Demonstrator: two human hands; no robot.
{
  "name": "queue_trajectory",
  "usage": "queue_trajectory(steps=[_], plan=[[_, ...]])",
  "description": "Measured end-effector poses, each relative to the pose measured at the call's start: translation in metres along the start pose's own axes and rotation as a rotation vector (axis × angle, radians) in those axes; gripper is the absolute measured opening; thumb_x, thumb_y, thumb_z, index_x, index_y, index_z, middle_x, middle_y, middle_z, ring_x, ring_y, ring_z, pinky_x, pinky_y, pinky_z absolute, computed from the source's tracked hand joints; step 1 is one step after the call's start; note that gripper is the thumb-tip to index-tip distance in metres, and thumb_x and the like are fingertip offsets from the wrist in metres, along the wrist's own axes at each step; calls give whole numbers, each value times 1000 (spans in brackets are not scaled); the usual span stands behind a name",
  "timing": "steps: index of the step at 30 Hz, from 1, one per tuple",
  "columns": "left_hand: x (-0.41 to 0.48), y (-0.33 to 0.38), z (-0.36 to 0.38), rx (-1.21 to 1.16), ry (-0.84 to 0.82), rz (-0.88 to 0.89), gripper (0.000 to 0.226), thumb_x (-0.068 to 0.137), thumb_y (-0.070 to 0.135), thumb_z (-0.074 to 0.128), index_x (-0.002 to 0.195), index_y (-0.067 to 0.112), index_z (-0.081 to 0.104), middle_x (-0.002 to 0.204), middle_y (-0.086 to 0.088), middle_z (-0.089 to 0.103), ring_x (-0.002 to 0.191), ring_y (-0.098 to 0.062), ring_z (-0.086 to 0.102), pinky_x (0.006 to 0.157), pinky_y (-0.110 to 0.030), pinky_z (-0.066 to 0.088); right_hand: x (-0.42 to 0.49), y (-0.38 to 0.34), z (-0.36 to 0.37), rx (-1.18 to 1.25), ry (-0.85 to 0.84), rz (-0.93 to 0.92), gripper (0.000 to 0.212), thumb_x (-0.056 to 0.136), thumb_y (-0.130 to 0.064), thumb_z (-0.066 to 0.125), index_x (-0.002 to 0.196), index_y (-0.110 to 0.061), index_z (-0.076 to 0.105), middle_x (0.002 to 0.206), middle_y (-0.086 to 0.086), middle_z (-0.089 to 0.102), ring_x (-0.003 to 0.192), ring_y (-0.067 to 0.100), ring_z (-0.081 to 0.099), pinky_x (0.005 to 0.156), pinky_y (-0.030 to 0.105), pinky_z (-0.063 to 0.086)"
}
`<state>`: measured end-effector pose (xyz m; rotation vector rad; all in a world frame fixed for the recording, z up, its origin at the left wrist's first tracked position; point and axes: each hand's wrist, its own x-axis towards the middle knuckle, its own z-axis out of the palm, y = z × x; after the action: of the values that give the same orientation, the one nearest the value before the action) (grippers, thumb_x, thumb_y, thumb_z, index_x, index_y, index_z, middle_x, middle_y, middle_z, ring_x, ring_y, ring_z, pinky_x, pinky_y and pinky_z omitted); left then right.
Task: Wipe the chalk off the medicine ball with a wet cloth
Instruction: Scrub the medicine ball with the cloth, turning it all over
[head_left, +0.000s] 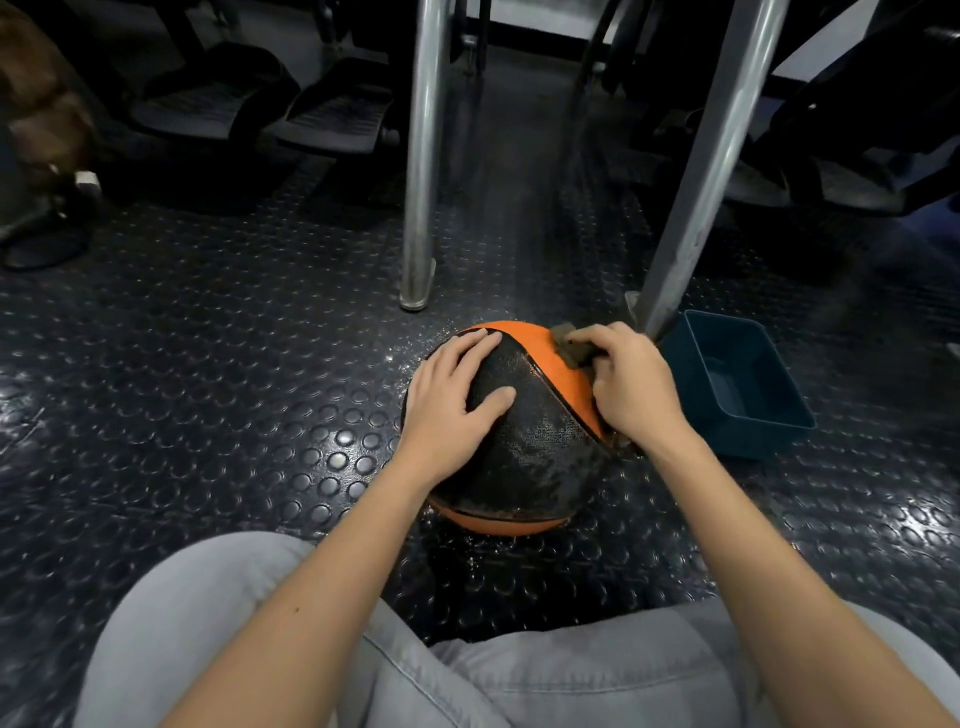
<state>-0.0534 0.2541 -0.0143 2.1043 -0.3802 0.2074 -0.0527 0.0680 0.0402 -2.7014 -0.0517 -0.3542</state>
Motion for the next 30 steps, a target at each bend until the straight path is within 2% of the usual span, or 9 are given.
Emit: queue_trajectory(steps=[4, 5, 8, 11, 17, 21, 23, 27, 30], plan=[[2, 3, 0, 36, -51, -1, 84, 68, 66, 30, 144, 29, 37, 149, 12, 31, 139, -12, 21, 113, -29, 8, -18, -45, 3, -139, 84, -354, 35, 81, -5, 46, 98, -23, 70, 94, 5, 60, 85, 30, 52, 68, 39, 47], [3, 3, -1, 32, -69, -4, 86, 67, 67, 30, 144, 29, 35, 150, 12, 30, 139, -12, 20, 114, -29, 7, -17, -46, 5, -171, 69, -384, 34, 80, -5, 47, 98, -23, 70, 94, 5, 60, 84, 30, 52, 66, 40, 48], [4, 2, -8, -11, -147, -23, 89, 62, 71, 32, 144, 36, 29, 150, 15, 25, 139, -7, 16, 114, -28, 4, 4, -16, 2, -76, -24, -145, 45, 84, 5, 44, 107, -25, 68, 110, 4, 58, 103, 27, 48, 84, 43, 45], [4, 4, -10, 4, -203, -10, 99, 55, 73, 38, 146, 36, 25, 150, 17, 21, 138, -3, 12, 115, -30, 2, 16, 2, -3, 60, 7, 25, 52, 84, 11, 40, 106, -24, 70, 112, 5, 59, 110, 27, 50, 94, 38, 42], [2, 1, -14, -37, -170, -16, 96, 58, 73, 44, 144, 36, 27, 135, 32, 16, 136, -1, 14, 113, -27, 4, -23, -29, -1, 28, 15, -281, 45, 77, 5, 41, 96, -20, 74, 96, 7, 59, 88, 29, 50, 78, 40, 47], [4, 8, -9, 14, -198, -1, 96, 62, 71, 46, 147, 33, 25, 147, 20, 20, 137, 0, 12, 111, -24, 1, 12, -17, -8, -22, -63, -144, 51, 84, 9, 41, 106, -26, 71, 105, 4, 57, 100, 25, 46, 88, 43, 43], [5, 9, -7, 32, -180, -25, 94, 64, 70, 46, 147, 32, 24, 152, 15, 19, 138, -2, 11, 111, -23, 1, 17, -20, -9, -55, -76, -146, 50, 86, 6, 40, 111, -27, 69, 108, 4, 56, 102, 24, 45, 89, 41, 43], [3, 6, -7, -8, -155, -54, 101, 56, 74, 35, 147, 33, 25, 152, 15, 20, 141, -7, 11, 114, -28, 3, -28, -15, -12, 5, -75, -172, 49, 83, 9, 46, 110, -24, 70, 104, 4, 55, 96, 23, 46, 84, 28, 38], [7, 9, -7, 6, -173, -44, 102, 56, 74, 33, 148, 31, 23, 153, 15, 18, 140, -5, 10, 111, -24, 2, -54, -12, -16, 54, -65, -135, 48, 83, 11, 46, 107, -22, 72, 102, 3, 55, 95, 21, 45, 82, 30, 40]])
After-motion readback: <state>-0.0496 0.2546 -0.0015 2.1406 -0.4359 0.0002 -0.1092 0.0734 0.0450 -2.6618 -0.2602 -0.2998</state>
